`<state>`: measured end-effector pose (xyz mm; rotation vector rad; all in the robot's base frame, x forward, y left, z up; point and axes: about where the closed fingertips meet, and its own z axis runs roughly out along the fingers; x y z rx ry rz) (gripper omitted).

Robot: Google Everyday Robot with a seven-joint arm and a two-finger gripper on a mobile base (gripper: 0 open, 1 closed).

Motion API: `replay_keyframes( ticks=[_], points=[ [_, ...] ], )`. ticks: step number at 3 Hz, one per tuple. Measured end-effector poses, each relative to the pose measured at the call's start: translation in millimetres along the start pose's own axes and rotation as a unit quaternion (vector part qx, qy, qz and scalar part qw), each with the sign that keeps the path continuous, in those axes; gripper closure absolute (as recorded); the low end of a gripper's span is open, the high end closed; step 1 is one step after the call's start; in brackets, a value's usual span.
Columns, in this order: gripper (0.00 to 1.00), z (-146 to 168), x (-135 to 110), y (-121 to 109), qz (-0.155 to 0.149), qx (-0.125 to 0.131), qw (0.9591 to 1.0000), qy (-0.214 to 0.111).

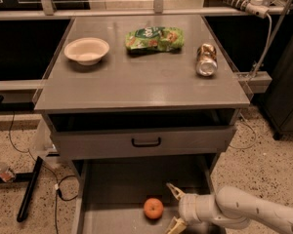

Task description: Pick orange from middle drawer and place on counter

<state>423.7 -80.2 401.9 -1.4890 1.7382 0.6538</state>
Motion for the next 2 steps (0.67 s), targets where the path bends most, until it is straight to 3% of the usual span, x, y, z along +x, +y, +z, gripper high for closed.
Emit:
replay_keyframes(
  ticks=[2],
  points=[
    [0.0, 31.7, 16.4, -4.6, -0.004, 0.037, 0.9991, 0.022]
  ],
)
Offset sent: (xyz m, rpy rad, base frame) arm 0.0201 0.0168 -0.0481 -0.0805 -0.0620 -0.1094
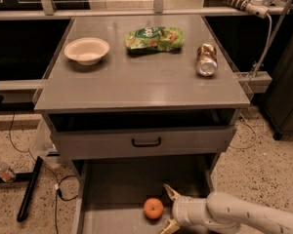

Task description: Pick orange from middle drawer and place on counter

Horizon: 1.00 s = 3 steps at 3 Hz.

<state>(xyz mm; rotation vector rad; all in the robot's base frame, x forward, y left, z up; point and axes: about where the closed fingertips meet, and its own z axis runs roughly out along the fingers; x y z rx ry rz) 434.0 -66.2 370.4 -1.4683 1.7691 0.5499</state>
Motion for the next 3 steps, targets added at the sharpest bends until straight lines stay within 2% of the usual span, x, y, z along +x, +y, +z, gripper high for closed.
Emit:
replay_keyframes(
  ticks=[1, 2, 3],
  points=[
    [0.0, 8.1, -2.1, -6.4, 0.004, 0.011, 0.9999, -0.005],
    [0.0, 3.9, -17.9, -13.5, 0.003, 0.012, 0.9996, -0.024],
    [0.0, -13.2, -42.7, -16.6, -0.002, 0.005, 0.9982, -0.06]
  ],
)
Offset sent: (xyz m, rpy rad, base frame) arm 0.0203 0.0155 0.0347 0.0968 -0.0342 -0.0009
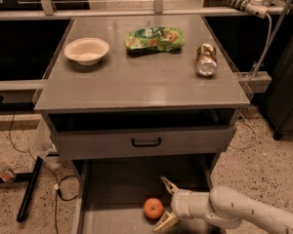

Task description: Pick orange from middle drawer and place on counter

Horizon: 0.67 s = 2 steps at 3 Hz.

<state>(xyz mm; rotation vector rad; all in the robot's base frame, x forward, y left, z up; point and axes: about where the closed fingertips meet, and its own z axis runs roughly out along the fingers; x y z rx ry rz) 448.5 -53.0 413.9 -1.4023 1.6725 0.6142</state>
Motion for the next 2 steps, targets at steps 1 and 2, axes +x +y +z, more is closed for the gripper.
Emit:
replay_keyframes(
  ticks=[1, 2],
  points=[
    [0.0, -3.0, -10.8, 6.6, 0.003, -0.017, 0.9997, -0.02],
    [0.0, -2.1, -9.6, 7.0, 0.004, -0.017, 0.9997, -0.019]
  ],
)
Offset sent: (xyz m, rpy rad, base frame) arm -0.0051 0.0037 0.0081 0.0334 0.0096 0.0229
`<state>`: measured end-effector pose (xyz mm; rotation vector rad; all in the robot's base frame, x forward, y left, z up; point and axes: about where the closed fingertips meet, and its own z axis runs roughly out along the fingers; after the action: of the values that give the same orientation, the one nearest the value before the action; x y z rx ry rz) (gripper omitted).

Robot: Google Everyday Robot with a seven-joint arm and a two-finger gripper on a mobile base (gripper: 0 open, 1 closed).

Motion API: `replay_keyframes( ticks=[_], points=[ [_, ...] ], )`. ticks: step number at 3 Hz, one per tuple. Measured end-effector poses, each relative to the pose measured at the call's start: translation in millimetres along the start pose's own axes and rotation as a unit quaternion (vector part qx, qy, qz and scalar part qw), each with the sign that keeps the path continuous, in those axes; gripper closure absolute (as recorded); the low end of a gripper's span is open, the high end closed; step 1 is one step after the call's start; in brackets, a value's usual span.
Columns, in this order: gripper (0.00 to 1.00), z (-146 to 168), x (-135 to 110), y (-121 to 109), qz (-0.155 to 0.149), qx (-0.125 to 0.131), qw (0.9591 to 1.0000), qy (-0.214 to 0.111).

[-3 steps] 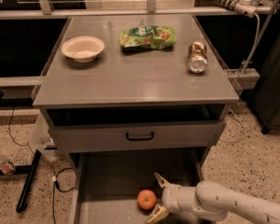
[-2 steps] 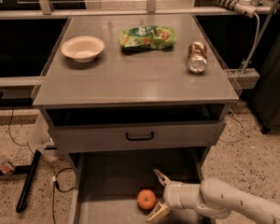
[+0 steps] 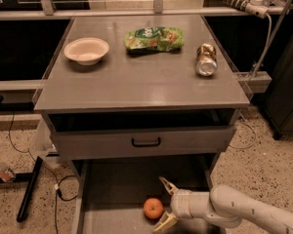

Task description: Pick orange from middle drawer and place on counter

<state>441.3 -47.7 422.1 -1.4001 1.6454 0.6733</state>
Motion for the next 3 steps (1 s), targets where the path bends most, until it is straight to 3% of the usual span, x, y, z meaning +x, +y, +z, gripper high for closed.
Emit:
replay_keyframes(
  ticks=[2, 3],
  points=[
    [0.0, 7.4, 31.5, 6.8, 0.008, -0.006, 0.9987, 0.05],
    [0.0, 10.7, 37.4, 10.7, 0.012, -0.009, 0.9982, 0.057]
  ],
)
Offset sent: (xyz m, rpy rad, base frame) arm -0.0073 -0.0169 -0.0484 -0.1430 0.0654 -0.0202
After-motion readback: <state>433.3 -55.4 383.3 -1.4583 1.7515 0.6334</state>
